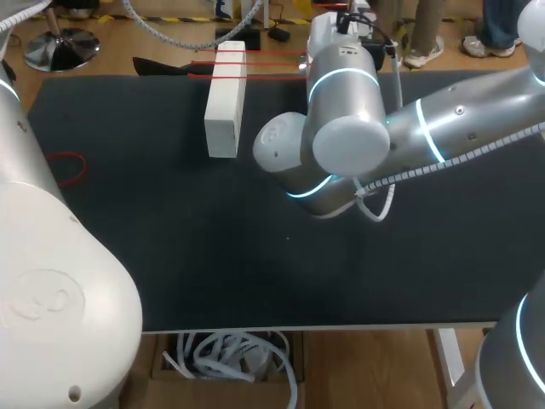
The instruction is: Grab the tape and strap the tape.
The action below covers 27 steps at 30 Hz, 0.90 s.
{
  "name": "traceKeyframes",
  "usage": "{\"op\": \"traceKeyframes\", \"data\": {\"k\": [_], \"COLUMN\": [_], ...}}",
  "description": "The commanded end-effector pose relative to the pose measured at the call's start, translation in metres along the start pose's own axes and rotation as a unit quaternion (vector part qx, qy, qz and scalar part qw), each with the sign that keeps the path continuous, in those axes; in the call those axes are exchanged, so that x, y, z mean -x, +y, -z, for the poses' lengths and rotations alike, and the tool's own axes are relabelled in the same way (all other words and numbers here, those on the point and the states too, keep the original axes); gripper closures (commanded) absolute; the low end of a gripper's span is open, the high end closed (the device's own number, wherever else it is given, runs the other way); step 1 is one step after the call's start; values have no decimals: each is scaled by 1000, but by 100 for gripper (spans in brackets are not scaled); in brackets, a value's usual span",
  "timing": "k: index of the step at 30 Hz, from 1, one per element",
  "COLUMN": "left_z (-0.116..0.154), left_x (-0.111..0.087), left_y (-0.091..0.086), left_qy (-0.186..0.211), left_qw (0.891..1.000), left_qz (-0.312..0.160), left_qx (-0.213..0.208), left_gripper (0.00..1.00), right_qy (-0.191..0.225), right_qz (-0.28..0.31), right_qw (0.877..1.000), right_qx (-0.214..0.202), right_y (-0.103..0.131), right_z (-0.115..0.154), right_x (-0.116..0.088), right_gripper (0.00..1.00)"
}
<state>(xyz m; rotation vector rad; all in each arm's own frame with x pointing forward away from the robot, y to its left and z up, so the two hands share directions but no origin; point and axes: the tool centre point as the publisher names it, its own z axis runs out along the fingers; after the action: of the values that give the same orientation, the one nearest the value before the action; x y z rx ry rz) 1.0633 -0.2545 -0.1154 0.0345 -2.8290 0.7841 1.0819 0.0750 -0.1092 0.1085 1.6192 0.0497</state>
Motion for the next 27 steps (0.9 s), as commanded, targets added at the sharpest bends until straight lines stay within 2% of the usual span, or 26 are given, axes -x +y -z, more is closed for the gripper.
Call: {"op": "traceKeyframes", "data": {"k": [1, 27], "left_z": [1, 1], "left_x": [0, 0], "left_y": [-1, -1], "left_qy": [1, 1], "left_qw": [1000, 1000], "left_qz": [1, 1], "left_qx": [2, 2], "left_gripper": [100, 100], "right_qy": [2, 1], "right_qz": [3, 7], "right_qw": [1000, 1000], "right_qx": [0, -18], "right_y": [2, 10], "right_z": [1, 5], "right_x": [2, 0], "right_gripper": [100, 100]}}
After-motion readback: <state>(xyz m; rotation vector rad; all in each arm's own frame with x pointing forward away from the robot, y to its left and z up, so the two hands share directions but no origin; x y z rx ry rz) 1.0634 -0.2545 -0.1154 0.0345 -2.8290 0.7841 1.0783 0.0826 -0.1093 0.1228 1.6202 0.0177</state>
